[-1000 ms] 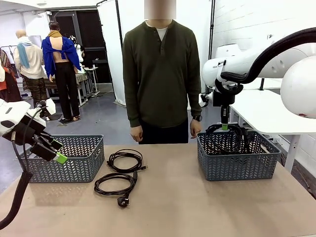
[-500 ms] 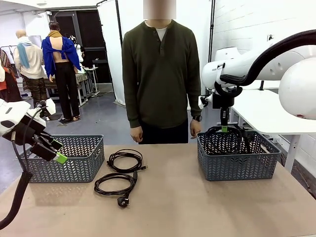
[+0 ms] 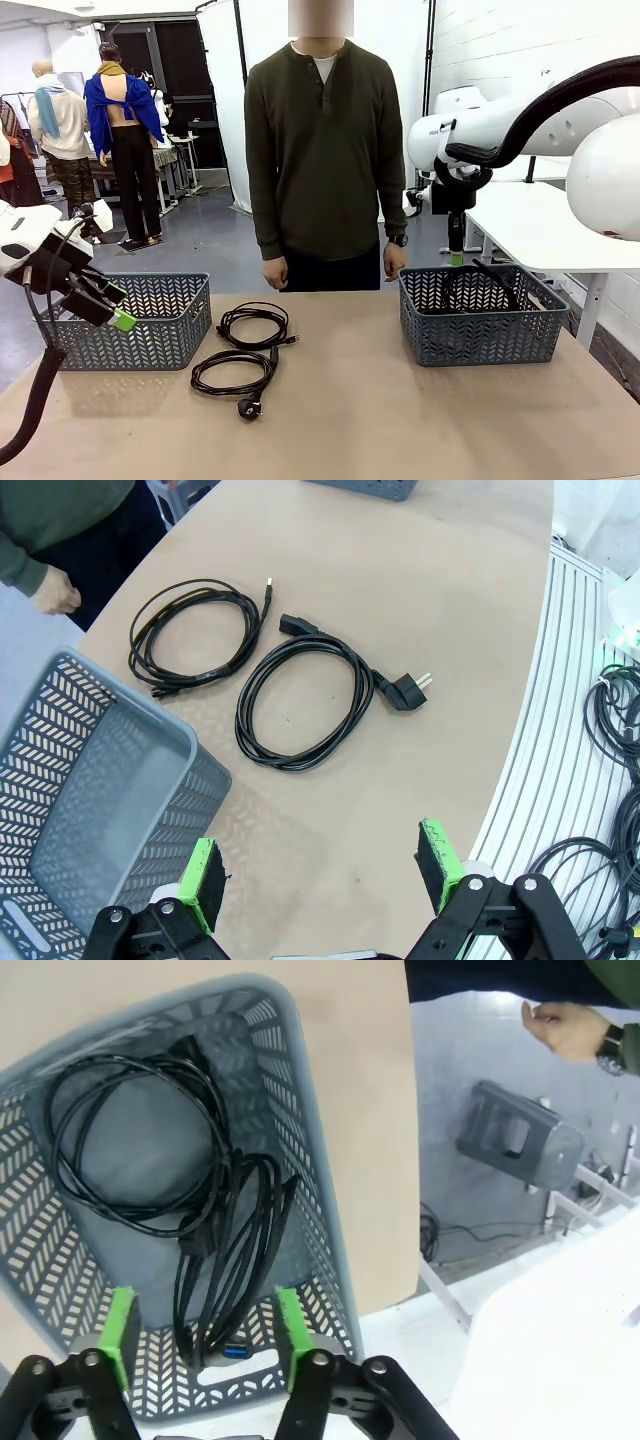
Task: Organize the cables according to human instructions.
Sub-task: Pick up a bundle of cables and place it in the basket indicated by the human.
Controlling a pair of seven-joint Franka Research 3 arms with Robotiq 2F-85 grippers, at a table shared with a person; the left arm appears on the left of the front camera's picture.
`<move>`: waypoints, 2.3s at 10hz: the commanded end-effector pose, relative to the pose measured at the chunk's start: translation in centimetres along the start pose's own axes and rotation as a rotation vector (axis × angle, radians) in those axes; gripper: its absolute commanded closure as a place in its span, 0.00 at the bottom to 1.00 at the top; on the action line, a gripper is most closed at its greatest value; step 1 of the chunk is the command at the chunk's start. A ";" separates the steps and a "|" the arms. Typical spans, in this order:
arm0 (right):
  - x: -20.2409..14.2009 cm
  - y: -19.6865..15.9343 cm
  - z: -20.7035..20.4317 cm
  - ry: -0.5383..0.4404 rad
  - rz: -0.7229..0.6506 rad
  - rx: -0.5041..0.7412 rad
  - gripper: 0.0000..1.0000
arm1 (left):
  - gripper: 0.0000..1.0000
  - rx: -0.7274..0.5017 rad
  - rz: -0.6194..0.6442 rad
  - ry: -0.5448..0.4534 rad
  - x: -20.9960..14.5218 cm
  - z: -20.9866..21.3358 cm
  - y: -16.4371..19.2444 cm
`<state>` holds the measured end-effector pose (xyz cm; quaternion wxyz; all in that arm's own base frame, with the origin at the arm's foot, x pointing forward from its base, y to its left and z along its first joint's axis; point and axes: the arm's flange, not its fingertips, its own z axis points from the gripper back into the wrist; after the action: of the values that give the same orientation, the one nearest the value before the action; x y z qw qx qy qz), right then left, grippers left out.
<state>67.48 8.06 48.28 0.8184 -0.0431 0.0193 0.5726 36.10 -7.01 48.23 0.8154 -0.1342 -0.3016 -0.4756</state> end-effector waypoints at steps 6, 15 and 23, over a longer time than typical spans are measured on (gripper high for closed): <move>0.4 0.4 0.6 -0.001 0.008 0.000 0.00 | 0.00 -0.015 -0.017 -0.013 -0.3 0.0 0.4; -0.1 6.6 4.4 -0.174 -0.141 -0.025 0.00 | 0.00 -0.015 -0.017 -0.013 -0.3 0.0 0.4; -2.5 20.6 3.3 -0.491 -0.065 0.003 0.00 | 0.00 -0.015 -0.017 -0.013 -0.3 0.0 0.4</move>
<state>48.12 13.71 52.25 0.8361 0.0701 -0.1620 0.5193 36.11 -7.02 48.26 0.8154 -0.1339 -0.3017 -0.4756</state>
